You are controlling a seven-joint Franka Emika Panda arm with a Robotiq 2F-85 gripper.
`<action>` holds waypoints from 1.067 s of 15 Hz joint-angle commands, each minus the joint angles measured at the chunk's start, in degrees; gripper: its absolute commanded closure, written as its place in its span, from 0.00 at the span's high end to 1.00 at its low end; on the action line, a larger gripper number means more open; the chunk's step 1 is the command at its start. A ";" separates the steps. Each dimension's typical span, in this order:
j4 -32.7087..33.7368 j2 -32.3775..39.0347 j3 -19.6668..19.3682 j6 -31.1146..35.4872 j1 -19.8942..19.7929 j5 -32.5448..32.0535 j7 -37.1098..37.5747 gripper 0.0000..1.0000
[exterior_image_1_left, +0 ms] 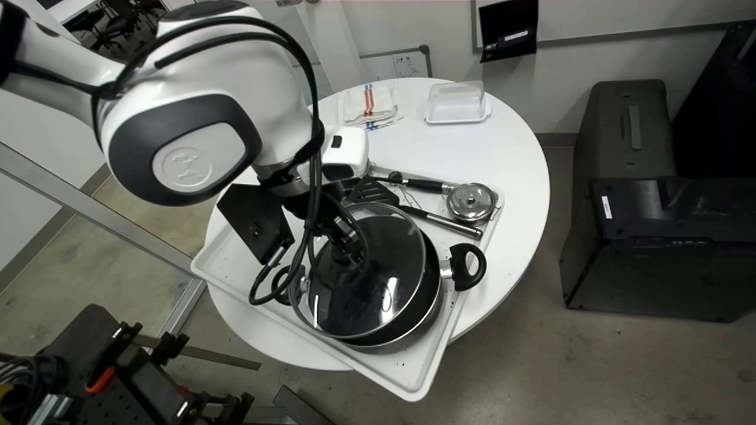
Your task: Put the lid on the pot
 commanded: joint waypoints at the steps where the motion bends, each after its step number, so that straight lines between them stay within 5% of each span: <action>1: 2.43 0.96 -0.24 -2.36 -0.69 2.03 1.29 0.26; 16: 5.37 4.43 -0.01 -1.46 -2.70 4.81 2.32 0.26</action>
